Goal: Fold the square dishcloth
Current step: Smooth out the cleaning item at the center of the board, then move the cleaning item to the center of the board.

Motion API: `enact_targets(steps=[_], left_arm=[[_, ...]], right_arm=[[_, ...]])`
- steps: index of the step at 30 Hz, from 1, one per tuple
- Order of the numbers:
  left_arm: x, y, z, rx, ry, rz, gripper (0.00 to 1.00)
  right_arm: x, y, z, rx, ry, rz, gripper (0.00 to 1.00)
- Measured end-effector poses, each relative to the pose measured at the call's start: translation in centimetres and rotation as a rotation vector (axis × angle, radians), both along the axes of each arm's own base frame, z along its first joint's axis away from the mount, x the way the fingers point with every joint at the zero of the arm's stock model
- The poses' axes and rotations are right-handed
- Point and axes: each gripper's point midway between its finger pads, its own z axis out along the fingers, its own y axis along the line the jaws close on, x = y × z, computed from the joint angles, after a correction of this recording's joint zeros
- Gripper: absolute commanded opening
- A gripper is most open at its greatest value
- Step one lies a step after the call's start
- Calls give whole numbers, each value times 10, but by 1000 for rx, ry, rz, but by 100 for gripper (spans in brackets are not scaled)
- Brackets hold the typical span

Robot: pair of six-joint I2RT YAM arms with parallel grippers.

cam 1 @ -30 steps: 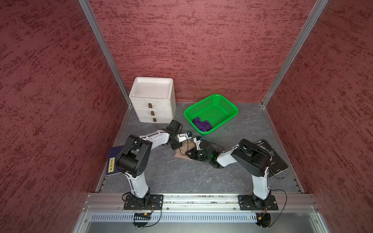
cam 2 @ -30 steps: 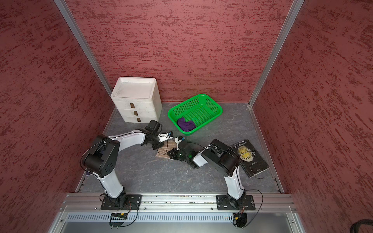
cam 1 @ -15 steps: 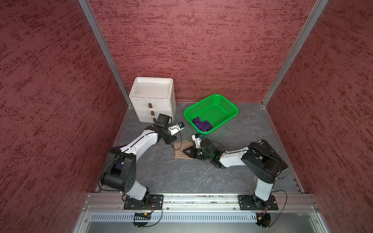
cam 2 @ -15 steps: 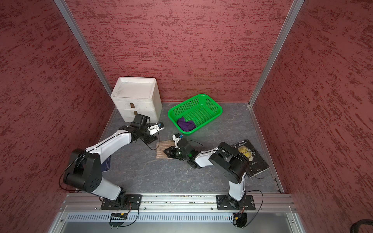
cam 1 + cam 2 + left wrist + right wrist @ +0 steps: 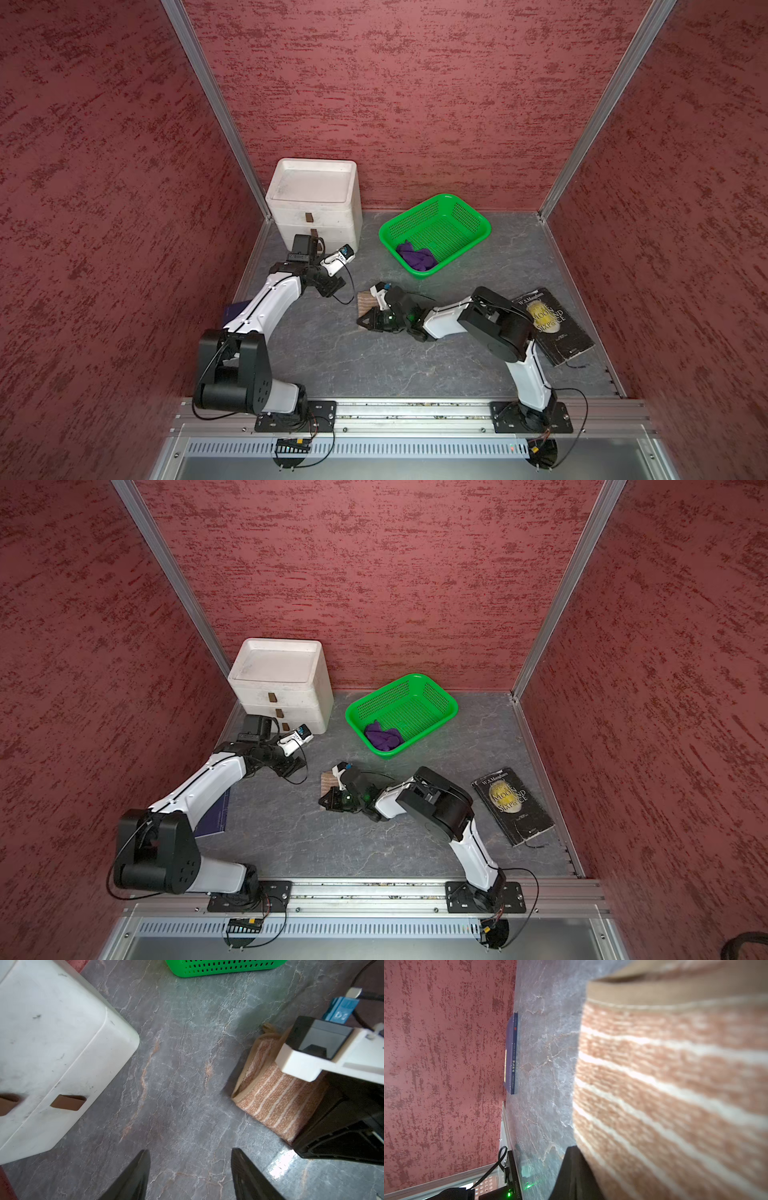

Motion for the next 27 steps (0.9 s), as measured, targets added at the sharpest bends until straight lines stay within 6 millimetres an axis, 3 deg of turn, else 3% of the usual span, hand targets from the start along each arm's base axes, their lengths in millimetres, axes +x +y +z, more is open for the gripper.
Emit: enact_targets(steps=[3, 5, 7, 10, 11, 13, 16, 19, 23, 27], left_arm=[[-3, -8, 4, -6, -7, -17, 67], [-6, -14, 6, -14, 0, -28, 67], [-8, -20, 7, -24, 8, -40, 67], [-13, -32, 8, -31, 14, -69, 66], [-15, -39, 7, -29, 15, -86, 66], [-21, -53, 5, -21, 15, -124, 66], [-33, -78, -6, 8, 34, -196, 66], [-45, -107, -30, 53, 81, -275, 66], [-59, -129, -72, 131, 166, -346, 65], [-55, -122, -102, 204, 219, -334, 64]], right_arm=[[-1, -11, 29, -43, -42, 0, 24], [2, -25, 68, -72, -118, -22, 32], [9, -42, 125, -74, -229, -69, 40], [25, -89, 213, -33, -386, -196, 49], [33, -112, 235, -37, -433, -259, 51], [50, -159, 260, -77, -492, -385, 57], [75, -218, 261, -202, -520, -527, 60], [99, -252, 238, -359, -493, -582, 63], [127, -255, 200, -522, -443, -527, 73], [151, -238, 166, -606, -394, -435, 74]])
